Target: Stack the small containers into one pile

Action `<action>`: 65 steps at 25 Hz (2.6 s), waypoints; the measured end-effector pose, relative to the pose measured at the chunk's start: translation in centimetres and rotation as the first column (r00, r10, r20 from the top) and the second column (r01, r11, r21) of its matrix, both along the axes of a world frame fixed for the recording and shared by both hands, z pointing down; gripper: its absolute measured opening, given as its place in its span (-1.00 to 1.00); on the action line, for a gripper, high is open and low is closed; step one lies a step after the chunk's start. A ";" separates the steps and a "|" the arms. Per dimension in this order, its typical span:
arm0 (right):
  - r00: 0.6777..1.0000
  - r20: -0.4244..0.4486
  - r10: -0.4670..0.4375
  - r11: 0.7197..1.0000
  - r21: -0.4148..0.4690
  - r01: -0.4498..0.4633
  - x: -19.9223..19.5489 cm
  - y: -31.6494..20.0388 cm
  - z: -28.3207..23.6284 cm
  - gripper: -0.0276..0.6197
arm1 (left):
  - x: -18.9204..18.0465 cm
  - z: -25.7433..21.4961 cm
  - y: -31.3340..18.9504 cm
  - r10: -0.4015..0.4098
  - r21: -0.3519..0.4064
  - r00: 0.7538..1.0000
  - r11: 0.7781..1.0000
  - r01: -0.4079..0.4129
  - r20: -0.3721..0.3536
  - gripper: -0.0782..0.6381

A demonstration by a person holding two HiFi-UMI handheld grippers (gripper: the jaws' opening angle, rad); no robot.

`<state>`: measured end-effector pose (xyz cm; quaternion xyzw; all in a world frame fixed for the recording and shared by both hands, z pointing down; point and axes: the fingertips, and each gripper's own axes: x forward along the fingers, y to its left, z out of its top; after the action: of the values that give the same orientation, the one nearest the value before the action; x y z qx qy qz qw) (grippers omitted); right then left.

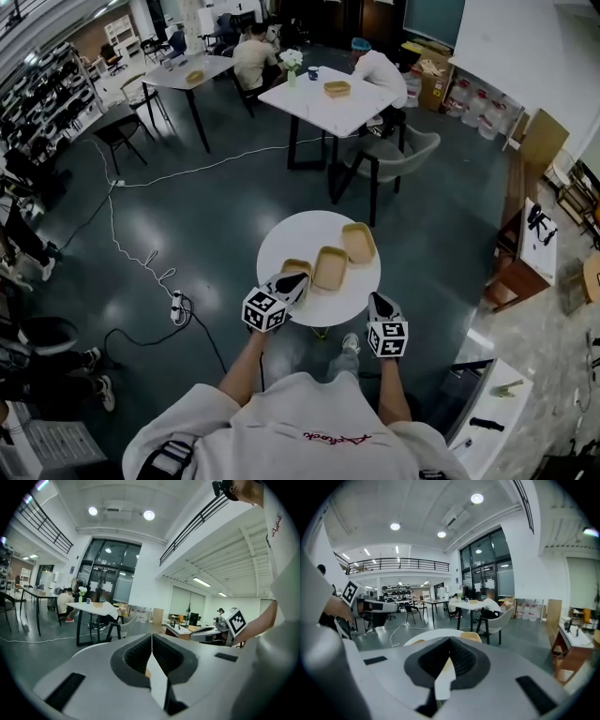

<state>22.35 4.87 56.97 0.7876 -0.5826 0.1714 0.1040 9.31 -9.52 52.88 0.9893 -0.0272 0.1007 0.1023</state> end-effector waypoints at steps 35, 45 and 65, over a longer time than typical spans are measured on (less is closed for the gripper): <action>0.902 0.015 -0.433 0.900 -0.053 0.433 17.5 -17.5 0.7 -0.85 | 11.5 -0.5 -10.8 -0.404 -0.020 0.914 0.914 0.405 0.037 -0.73; 0.885 0.058 -0.462 0.875 -0.128 0.466 16.7 -17.9 5.2 -0.85 | 9.2 3.9 -10.4 -0.422 -0.067 0.900 0.900 0.430 0.108 -0.73; 0.934 0.169 -0.313 0.878 -0.322 0.353 13.6 -13.0 13.9 -0.85 | 7.9 9.8 -11.4 -0.232 -0.177 0.959 0.949 0.260 0.165 -0.73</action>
<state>35.98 -8.12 70.83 0.6338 -0.6749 0.2949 0.2364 17.24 -20.88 62.66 0.9534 -0.1477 0.1595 0.2090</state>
